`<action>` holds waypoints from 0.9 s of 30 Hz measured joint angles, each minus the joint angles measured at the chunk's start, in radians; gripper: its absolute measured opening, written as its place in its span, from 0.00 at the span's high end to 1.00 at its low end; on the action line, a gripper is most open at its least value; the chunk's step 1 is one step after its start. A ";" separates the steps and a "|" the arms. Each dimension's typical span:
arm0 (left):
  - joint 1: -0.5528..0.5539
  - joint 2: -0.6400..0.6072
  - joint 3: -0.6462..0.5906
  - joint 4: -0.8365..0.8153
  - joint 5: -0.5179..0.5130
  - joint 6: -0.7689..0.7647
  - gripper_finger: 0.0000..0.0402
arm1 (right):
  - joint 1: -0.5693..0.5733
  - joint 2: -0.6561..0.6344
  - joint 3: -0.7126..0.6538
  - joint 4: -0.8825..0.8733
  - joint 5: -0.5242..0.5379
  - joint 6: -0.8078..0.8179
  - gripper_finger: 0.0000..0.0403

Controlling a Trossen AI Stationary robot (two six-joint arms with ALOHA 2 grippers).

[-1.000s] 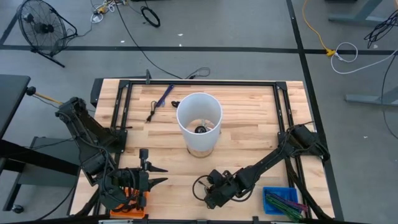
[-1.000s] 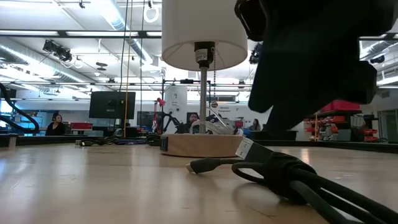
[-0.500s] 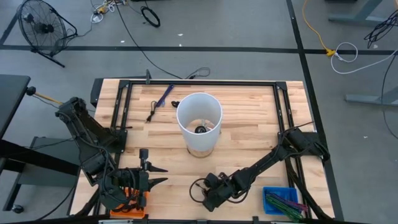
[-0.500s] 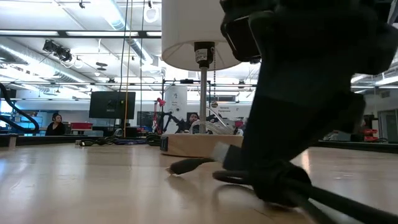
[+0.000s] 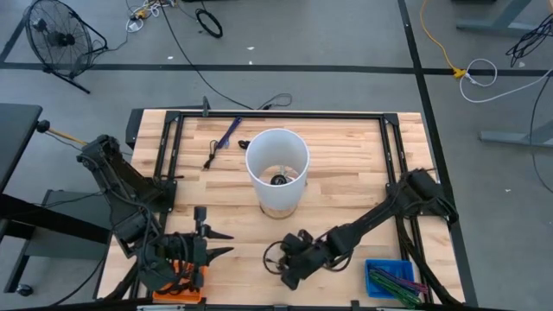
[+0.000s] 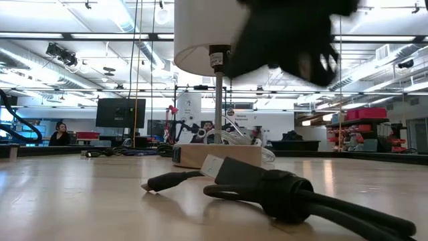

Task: Pick & Place USB Port
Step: Put the black charger cable into the orange bin

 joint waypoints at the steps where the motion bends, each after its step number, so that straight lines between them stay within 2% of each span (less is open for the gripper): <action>1: 0.003 0.000 0.000 0.002 0.000 0.000 0.71 | -0.001 -0.024 0.000 0.002 0.018 -0.025 1.00; 4: 0.006 0.000 0.000 0.004 0.000 0.000 0.71 | 0.000 -0.088 0.001 0.000 0.050 -0.082 1.00; 6: 0.006 0.000 0.000 0.005 0.000 0.000 0.71 | 0.008 -0.104 0.002 -0.002 0.032 -0.077 1.00; 14: 0.006 0.000 0.000 0.006 0.000 0.001 0.71 | 0.067 -0.032 0.000 0.012 -0.081 0.018 0.97; 22: 0.006 0.000 0.000 0.006 0.000 0.001 0.71 | 0.069 0.057 0.000 0.023 -0.148 0.051 0.79; 27: 0.006 0.000 0.000 0.004 0.000 0.001 0.71 | 0.058 0.076 0.000 0.038 -0.150 0.046 0.67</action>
